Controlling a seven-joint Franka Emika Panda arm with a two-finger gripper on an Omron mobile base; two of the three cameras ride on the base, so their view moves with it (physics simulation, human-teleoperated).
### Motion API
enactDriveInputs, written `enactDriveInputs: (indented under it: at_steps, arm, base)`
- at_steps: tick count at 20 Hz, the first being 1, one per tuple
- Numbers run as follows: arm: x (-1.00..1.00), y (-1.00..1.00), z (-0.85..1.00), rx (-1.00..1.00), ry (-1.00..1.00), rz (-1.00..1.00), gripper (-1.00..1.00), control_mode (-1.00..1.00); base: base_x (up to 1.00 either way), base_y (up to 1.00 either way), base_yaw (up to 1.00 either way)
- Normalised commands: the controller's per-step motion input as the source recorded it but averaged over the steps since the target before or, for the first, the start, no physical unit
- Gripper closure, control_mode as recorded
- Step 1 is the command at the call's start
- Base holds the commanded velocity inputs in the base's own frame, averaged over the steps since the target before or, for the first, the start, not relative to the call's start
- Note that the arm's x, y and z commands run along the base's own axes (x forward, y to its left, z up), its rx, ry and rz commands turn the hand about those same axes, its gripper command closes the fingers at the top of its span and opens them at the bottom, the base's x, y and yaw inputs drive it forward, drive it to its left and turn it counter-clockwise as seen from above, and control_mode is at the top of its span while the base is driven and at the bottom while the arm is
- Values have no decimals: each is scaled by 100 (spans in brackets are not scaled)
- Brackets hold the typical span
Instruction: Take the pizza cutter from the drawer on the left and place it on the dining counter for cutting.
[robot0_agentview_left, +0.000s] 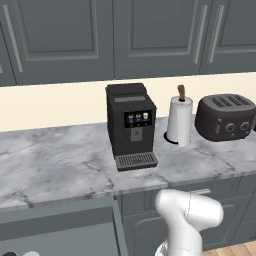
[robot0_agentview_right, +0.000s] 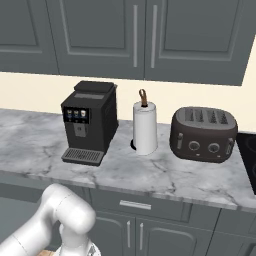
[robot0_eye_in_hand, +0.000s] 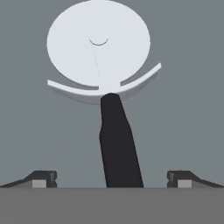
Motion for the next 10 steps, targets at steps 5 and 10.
enactDriveInputs:
  at_steps: [5,10]
  arm:
    - [0,0,-20,0,-1,0,-100,-100]
    - [0,0,-10,0,-2,0,-100,-100]
  base:
    - [0,0,0]
    - [0,0,0]
